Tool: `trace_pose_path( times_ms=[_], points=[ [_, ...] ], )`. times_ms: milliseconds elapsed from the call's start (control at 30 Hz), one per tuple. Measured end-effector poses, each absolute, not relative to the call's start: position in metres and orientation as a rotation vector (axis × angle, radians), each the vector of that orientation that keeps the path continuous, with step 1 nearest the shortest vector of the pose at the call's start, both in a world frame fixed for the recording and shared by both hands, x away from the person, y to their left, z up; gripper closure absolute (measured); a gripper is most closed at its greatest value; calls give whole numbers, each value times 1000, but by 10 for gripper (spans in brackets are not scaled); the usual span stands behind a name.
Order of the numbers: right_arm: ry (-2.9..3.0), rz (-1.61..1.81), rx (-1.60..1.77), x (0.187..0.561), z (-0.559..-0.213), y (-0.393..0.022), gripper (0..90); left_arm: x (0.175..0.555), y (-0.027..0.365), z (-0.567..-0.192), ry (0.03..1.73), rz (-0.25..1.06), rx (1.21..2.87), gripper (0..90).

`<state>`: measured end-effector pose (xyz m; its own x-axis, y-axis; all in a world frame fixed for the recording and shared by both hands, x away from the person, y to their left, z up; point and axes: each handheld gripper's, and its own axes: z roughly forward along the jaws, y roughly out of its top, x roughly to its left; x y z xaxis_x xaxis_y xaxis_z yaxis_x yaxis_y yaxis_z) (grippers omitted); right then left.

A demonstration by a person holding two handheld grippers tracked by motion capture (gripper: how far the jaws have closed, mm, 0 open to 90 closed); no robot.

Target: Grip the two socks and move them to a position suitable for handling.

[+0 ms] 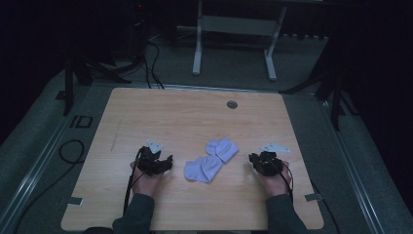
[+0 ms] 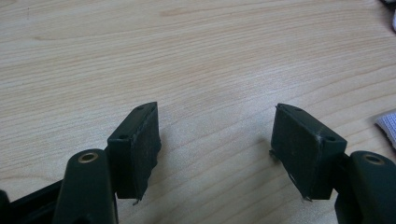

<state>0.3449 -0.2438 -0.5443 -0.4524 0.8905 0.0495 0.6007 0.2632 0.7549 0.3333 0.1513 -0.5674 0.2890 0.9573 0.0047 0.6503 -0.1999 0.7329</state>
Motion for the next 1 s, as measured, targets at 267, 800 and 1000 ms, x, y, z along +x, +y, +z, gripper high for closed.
trace_pose_path(
  times_ms=[267, 800, 1000],
  points=[
    [2186, 1067, 1327, 339, -536, -230, 900, 333, 151, -567, 1438, 633, 1933, 328],
    [2300, 1109, 1201, 327, -533, -186, 900, 333, 151, -567, 1438, 633, 1935, 328],
    [2354, 1131, 1159, 322, -534, -168, 900, 333, 150, -567, 1440, 635, 1934, 328]
  ],
)
